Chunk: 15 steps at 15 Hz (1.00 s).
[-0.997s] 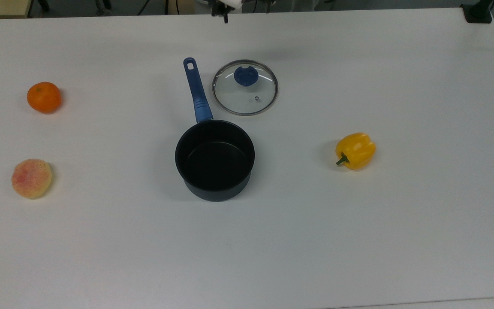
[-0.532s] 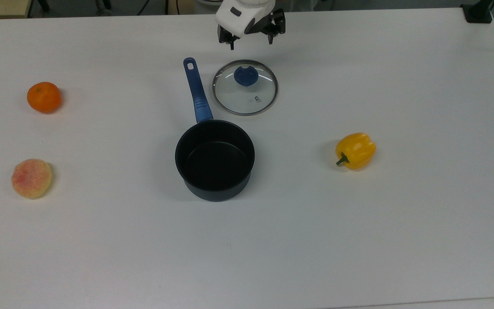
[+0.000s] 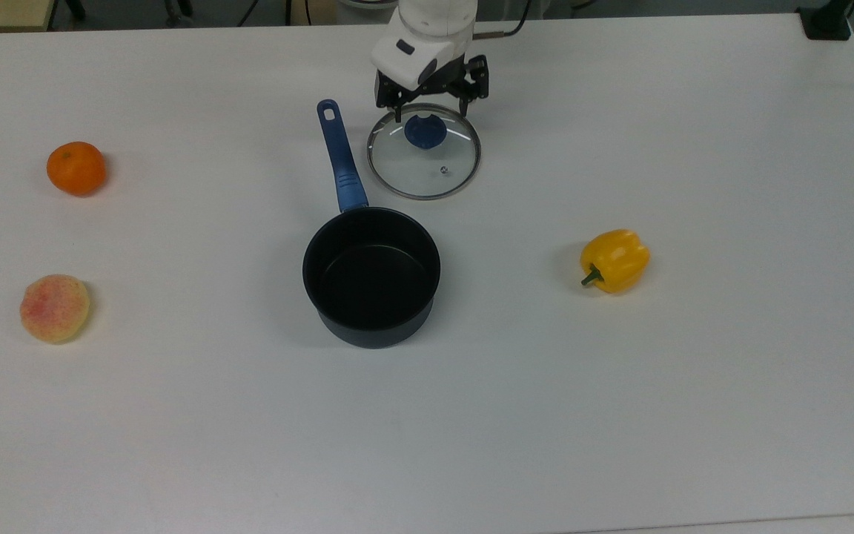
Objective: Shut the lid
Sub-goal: 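Move the gripper down over the glass lid and grasp its blue knob, then lift the glass lid and carry it over the dark blue saucepan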
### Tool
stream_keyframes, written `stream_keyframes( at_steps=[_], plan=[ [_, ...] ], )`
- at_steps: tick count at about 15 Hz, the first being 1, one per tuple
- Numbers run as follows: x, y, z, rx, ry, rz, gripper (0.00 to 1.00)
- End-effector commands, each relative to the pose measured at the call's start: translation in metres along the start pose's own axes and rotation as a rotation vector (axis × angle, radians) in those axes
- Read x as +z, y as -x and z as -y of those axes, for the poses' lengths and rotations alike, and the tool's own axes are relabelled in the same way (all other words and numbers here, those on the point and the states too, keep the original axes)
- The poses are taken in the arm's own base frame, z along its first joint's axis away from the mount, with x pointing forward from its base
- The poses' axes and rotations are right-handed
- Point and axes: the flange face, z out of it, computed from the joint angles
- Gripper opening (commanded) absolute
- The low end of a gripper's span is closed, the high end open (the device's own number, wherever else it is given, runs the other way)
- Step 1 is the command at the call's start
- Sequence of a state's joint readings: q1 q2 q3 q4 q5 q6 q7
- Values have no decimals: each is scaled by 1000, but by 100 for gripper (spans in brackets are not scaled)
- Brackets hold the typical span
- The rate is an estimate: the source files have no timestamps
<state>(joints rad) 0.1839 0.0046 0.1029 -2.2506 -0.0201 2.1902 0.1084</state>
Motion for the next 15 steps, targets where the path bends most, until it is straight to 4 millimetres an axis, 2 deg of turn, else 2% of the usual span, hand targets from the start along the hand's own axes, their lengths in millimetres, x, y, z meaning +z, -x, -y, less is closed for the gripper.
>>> stream_keyframes(
  at_steps=[1,3,4,5,7,9,11,15],
  plan=[
    [12,-6,1,33,21,-38,100],
    [18,-8,-1,9,52,-35,100],
    [22,-9,0,4,61,-32,95],
    [25,-10,-1,2,64,-26,84],
    [25,-10,-1,-2,65,-25,49],
    [24,-10,-1,-14,74,-26,27],
    [17,-9,7,-20,78,-24,18],
    [-11,-8,19,-42,96,23,17]
  ],
)
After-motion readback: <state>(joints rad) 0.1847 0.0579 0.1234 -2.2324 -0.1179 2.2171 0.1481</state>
